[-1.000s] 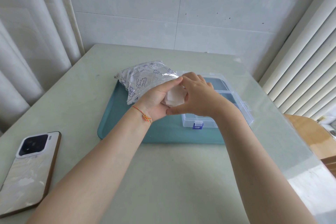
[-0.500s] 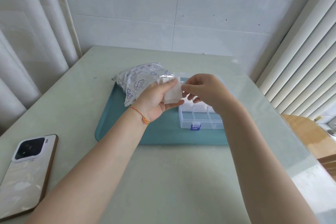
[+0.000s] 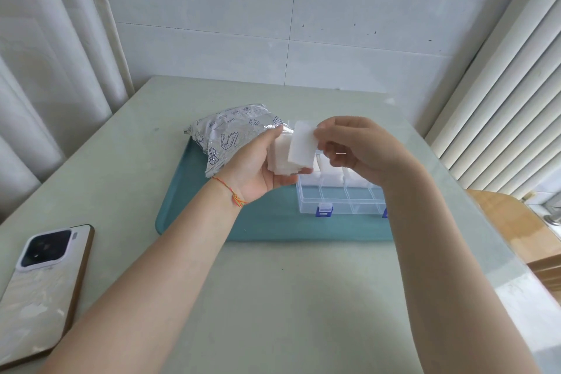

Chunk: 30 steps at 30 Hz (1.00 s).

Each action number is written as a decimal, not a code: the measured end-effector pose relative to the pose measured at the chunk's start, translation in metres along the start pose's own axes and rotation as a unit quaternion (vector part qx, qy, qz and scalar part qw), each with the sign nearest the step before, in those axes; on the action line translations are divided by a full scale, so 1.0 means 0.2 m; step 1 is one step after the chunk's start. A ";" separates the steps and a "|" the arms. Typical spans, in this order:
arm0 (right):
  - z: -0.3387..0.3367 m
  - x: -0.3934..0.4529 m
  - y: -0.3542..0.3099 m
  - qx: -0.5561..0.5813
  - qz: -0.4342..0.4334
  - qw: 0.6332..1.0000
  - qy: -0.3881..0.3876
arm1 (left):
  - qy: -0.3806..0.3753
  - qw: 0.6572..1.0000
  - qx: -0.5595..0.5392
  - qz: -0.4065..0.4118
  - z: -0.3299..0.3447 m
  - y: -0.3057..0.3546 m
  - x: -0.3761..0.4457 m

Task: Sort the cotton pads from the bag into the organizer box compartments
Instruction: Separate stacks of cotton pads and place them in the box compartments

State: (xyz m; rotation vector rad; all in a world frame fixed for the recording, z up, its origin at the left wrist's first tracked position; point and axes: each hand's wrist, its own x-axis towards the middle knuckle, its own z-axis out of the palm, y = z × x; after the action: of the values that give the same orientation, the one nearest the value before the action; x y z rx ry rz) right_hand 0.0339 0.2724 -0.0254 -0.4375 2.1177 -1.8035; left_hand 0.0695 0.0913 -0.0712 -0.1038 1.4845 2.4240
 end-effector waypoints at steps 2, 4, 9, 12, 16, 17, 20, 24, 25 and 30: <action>0.01 0.00 0.00 -0.127 -0.002 0.992 0.002 | -0.037 0.999 0.023 -0.031 0.00 0.01 -0.01; 0.04 0.00 0.01 -0.194 -0.001 0.981 0.028 | -0.057 0.996 0.045 -0.049 0.00 0.01 -0.01; 0.09 0.01 0.01 -0.242 -0.001 0.968 0.070 | -0.077 0.994 0.078 -0.024 0.01 0.01 -0.02; 0.11 0.02 0.01 -0.290 0.002 0.954 0.076 | -0.066 0.993 0.097 0.021 0.01 -0.02 -0.02; 0.11 0.01 0.02 -0.295 -0.024 0.951 0.085 | -0.045 0.997 0.062 0.022 0.01 -0.03 0.00; 0.11 0.01 0.02 -0.286 -0.043 0.955 0.061 | -0.042 0.998 0.046 0.014 0.00 -0.03 0.01; 0.14 -0.02 0.02 -0.314 -0.073 0.946 -0.047 | -0.040 0.999 -0.001 -0.006 -0.01 -0.04 0.02; 0.22 -0.02 0.04 -0.419 -0.113 0.899 -0.056 | -0.034 0.999 -0.036 0.002 0.01 -0.05 0.03; 0.24 -0.02 0.04 -0.435 -0.125 0.891 -0.044 | -0.043 0.999 -0.031 0.005 0.01 -0.05 0.02; 0.25 -0.01 0.05 -0.435 -0.137 0.890 -0.019 | -0.092 0.995 -0.039 0.013 0.00 -0.04 0.03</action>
State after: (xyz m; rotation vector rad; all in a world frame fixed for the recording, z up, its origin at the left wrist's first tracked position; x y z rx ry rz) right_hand 0.0580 0.2300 -0.0437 -1.0039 2.8541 -0.8105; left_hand 0.0666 0.0959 -0.0804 0.1184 1.3192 2.4378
